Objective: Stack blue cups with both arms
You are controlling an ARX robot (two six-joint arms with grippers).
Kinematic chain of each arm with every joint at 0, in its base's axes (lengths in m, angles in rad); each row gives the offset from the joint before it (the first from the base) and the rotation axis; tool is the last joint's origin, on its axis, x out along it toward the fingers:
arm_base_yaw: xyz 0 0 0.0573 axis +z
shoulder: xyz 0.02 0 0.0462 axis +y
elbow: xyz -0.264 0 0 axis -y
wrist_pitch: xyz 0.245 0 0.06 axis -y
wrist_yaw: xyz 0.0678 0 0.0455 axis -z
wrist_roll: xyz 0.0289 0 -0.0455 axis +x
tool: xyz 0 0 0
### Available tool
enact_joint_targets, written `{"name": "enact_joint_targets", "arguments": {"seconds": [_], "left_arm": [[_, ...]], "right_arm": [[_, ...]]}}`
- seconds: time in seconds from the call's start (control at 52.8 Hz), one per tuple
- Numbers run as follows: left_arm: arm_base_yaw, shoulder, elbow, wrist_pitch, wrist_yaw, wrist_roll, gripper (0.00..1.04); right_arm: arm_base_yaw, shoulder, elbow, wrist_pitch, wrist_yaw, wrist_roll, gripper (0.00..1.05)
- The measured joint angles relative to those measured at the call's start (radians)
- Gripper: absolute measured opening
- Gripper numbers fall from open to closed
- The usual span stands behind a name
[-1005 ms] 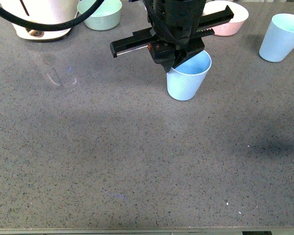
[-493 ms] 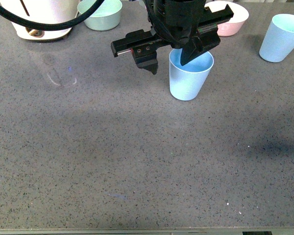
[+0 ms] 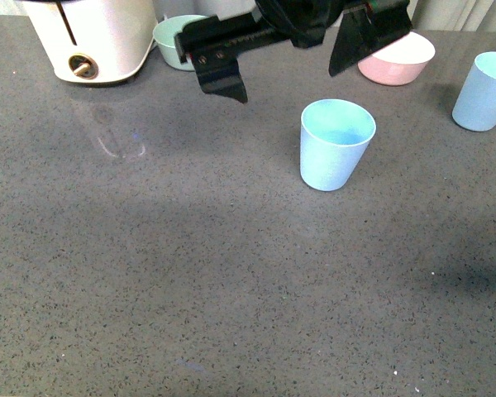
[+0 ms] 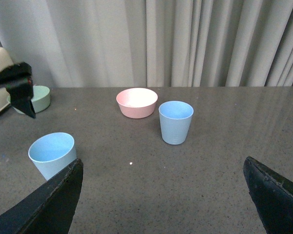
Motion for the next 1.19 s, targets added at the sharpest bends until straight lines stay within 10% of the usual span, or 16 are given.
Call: {"name": "enact_joint_targets", "arguments": {"seconds": [0.246, 0.379, 0.531, 0.758, 1.194], "left_arm": [[0.1, -0.148, -0.161, 0.259, -0.113, 0.069, 0.95], [0.237, -0.372, -0.686, 1.194, -0.18, 0.584, 0.66], [0.311, -0.553, -1.023, 1.566, -0.114, 0.809, 0.41], [0.402, -0.734, -1.34, 1.654, -0.01, 0.875, 0.02], [0.546, -1.106, -1.658, 1.604, 0.127, 0.888, 0.02]], "right_arm": [[0.0, 0.0, 0.0, 0.0, 0.0, 0.0, 0.96], [0.0, 0.0, 0.0, 0.0, 0.0, 0.0, 0.96], [0.0, 0.0, 0.0, 0.0, 0.0, 0.0, 0.96], [0.0, 0.0, 0.0, 0.0, 0.0, 0.0, 0.96], [0.0, 0.0, 0.0, 0.0, 0.0, 0.0, 0.96]]}}
